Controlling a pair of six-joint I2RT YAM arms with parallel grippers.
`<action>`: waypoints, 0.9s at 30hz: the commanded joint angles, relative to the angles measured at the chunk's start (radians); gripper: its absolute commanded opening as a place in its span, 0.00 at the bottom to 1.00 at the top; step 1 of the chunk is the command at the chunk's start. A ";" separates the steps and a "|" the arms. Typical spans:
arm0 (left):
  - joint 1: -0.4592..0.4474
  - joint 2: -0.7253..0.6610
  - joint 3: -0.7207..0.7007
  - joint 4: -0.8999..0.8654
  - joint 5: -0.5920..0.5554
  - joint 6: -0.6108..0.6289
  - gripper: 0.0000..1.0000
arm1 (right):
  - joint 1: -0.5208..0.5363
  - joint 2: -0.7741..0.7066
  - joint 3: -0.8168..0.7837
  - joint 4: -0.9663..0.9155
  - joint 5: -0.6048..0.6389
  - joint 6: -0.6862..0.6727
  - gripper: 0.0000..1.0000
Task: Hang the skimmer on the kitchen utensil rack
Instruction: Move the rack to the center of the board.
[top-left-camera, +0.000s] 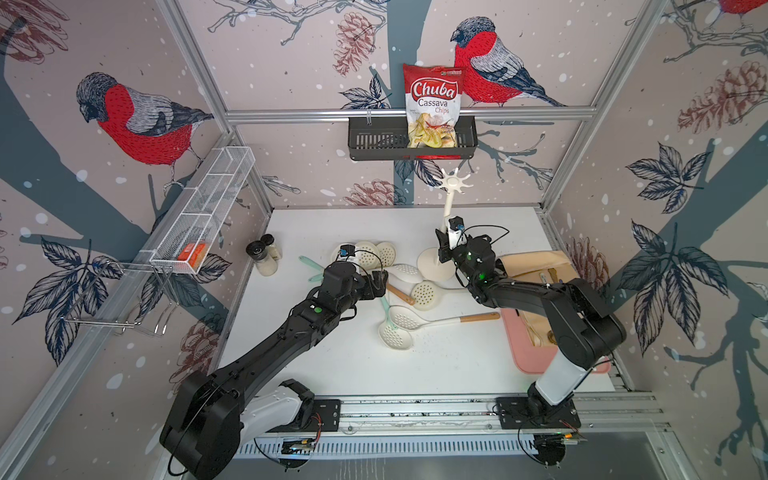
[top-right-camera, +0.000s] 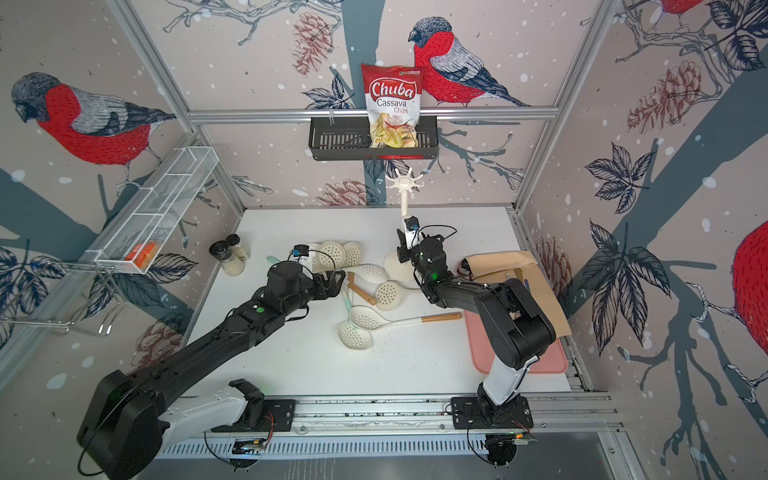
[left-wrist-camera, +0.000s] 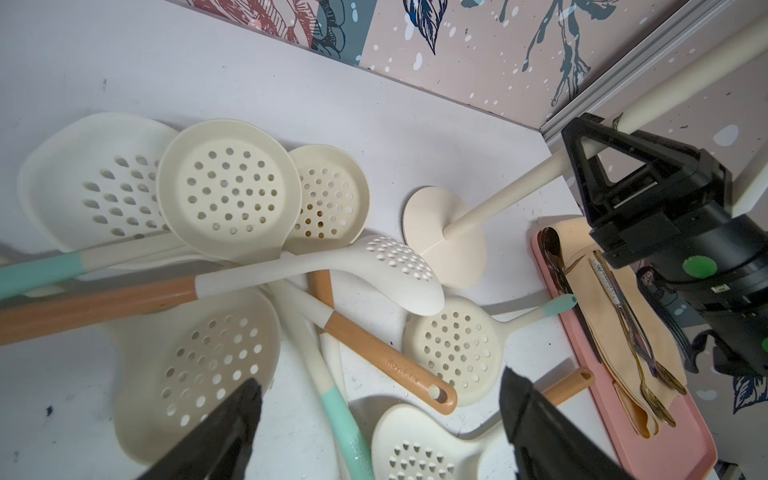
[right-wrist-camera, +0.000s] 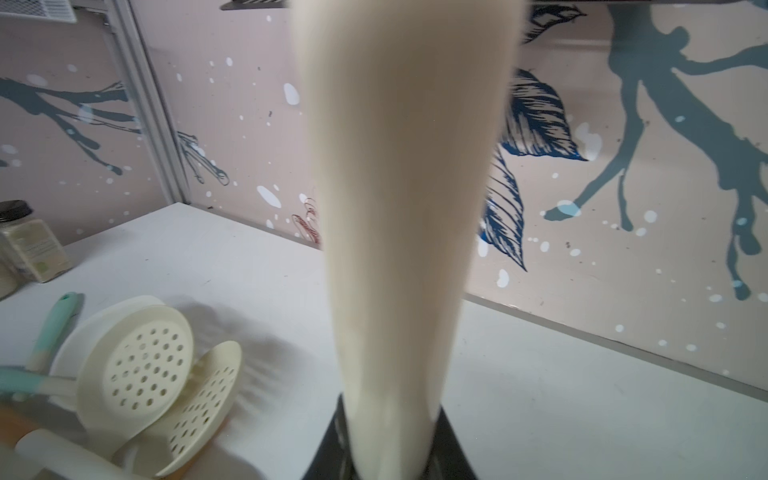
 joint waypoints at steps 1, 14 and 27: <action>0.013 -0.023 -0.005 -0.032 -0.005 0.006 0.92 | 0.038 -0.006 0.015 0.102 -0.062 0.051 0.00; 0.021 -0.066 -0.007 -0.165 -0.032 0.046 0.94 | 0.013 -0.081 -0.008 -0.002 0.068 0.144 1.00; -0.278 -0.006 0.009 -0.059 -0.073 0.154 0.89 | -0.041 -0.598 -0.183 -0.858 0.161 0.654 1.00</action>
